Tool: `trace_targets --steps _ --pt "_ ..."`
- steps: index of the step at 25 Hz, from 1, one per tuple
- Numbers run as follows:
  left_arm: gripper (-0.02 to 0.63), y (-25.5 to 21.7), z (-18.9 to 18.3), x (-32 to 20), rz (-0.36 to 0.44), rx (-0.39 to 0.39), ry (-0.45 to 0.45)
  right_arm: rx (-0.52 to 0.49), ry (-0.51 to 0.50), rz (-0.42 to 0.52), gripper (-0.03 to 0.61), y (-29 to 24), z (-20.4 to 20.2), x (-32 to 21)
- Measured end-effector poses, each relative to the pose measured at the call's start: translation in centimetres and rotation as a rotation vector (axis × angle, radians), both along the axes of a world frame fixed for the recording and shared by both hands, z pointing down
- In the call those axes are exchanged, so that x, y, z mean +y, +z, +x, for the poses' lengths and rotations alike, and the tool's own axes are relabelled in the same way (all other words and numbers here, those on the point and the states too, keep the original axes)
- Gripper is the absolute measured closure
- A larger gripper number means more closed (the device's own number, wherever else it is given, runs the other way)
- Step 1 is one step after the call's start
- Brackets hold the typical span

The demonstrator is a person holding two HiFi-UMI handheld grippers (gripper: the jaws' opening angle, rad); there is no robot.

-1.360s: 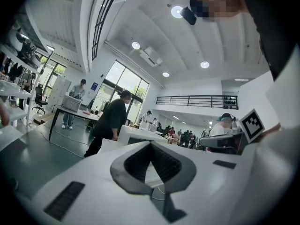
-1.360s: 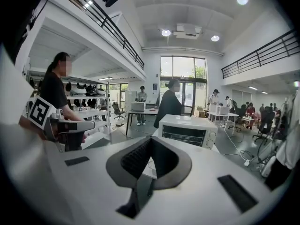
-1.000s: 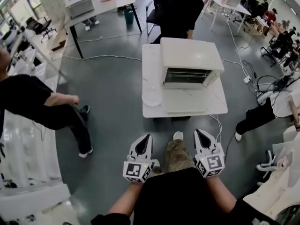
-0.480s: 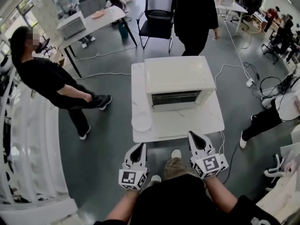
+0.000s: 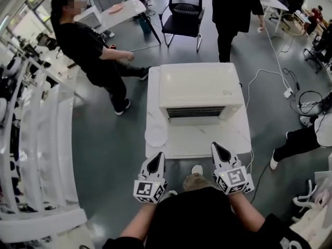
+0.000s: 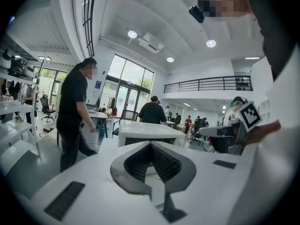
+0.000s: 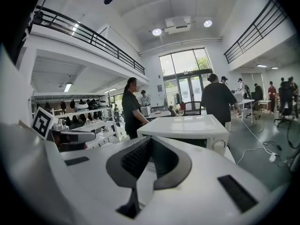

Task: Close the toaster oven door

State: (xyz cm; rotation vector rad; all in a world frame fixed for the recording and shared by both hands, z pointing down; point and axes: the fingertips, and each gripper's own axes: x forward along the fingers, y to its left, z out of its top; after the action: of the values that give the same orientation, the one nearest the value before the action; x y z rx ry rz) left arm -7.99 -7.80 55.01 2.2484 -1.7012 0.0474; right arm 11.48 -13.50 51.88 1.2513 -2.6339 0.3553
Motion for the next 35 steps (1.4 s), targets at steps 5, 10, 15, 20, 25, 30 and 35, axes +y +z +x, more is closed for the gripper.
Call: trace_targets --steps 5,10,15,20,25,30,35 --pt "0.597 1.3 0.9 -1.1 -0.038 -0.09 -0.023 0.0 -0.054 0.019 0.565 -0.1 1.1 -2.5" --pt "0.597 5.1 1.3 -1.2 -0.16 -0.004 -0.081 -0.011 -0.093 0.007 0.565 0.6 1.7 -3.7" --pt "0.597 10.6 0.9 -1.4 -0.274 0.095 -0.131 -0.005 -0.119 -0.001 0.565 1.9 1.9 -4.1" --pt "0.597 14.2 0.9 -2.1 -0.288 0.053 -0.114 0.032 -0.132 -0.012 0.565 3.1 2.0 -3.9" --pt "0.597 17.4 -0.4 -2.4 -0.327 0.117 -0.166 0.047 -0.173 -0.035 0.565 4.4 0.8 -3.7" --pt "0.596 20.0 -0.7 -2.3 -0.363 0.105 -0.162 0.054 -0.195 -0.068 0.565 5.5 -0.6 -3.9" --pt "0.595 22.6 -2.1 -1.9 -0.431 0.203 -0.199 0.066 -0.198 -0.068 0.565 5.6 -2.4 -5.2"
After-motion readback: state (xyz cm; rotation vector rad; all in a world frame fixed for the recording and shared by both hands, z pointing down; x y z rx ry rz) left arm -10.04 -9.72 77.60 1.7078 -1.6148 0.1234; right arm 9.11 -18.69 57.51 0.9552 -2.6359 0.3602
